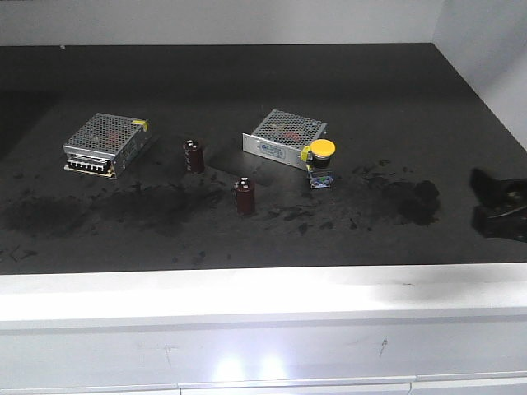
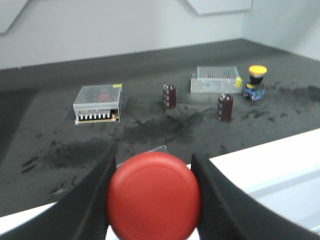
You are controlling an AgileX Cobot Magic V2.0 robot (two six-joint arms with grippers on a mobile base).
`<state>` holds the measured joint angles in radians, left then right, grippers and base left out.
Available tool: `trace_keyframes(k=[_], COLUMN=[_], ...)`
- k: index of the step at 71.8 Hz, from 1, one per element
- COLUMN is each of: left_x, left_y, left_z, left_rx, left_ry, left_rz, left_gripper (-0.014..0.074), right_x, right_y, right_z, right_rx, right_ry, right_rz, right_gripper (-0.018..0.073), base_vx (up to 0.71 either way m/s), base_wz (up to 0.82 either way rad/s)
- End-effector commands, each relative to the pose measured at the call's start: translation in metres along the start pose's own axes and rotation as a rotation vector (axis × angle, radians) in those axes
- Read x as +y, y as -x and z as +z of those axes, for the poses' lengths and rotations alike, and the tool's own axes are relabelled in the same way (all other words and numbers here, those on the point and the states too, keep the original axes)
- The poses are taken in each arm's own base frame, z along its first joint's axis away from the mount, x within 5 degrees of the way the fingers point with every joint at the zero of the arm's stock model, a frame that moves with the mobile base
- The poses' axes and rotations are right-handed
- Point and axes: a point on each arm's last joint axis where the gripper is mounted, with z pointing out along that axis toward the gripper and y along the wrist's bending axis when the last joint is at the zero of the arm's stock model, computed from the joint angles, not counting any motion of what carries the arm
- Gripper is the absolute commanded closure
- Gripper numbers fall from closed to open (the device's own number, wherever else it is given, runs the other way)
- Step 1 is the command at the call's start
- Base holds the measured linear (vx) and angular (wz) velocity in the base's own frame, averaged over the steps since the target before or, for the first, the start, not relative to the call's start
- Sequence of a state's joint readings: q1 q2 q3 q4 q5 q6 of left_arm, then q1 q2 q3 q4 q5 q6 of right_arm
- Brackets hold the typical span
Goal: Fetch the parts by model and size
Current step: 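Lower the right gripper onto the yellow-capped push-button switch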
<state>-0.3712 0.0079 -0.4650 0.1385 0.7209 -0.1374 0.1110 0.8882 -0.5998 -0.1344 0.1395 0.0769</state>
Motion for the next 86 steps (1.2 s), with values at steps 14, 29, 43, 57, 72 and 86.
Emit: trace_keyframes(k=[14,29,43,57,72,86], left_x=[-0.001,-0.001,-0.001,-0.001,-0.001,-0.001], left_y=[0.012,0.012,0.012,0.012,0.012,0.012], left_z=[-0.001,-0.001,-0.001,-0.001,-0.001,-0.001], left_rx=[-0.076,-0.076,-0.076,-0.076,-0.076,-0.076], left_ry=[-0.015,-0.015,-0.015,-0.015,-0.015,-0.015], left_rz=[0.005,0.005,0.005,0.005,0.005,0.005], left_gripper=[0.0603,0.0603,0.0603,0.0603,0.0603,0.0603], right_x=[0.037,0.054,0.081,0.100,0.107,0.110], right_y=[0.054,0.094,0.125,0.137,0.131,0.118], right_z=[0.033,0.078,0.120,0.164,0.195,0.210], right_rx=[-0.033,0.045,0.158,0.309,0.453,0.497], right_ry=[0.151,0.176,0.216,0.214,0.193,0.182], right_rz=[-0.090,-0.057,-0.060,0.000,0.014,0.021], right_gripper=[0.0020,0.0020,0.0020,0.0020,0.0020,0.0020], base_vx=[0.00,0.00,0.00,0.00,0.00,0.00], base_wz=[0.00,0.00,0.00,0.00,0.00,0.00])
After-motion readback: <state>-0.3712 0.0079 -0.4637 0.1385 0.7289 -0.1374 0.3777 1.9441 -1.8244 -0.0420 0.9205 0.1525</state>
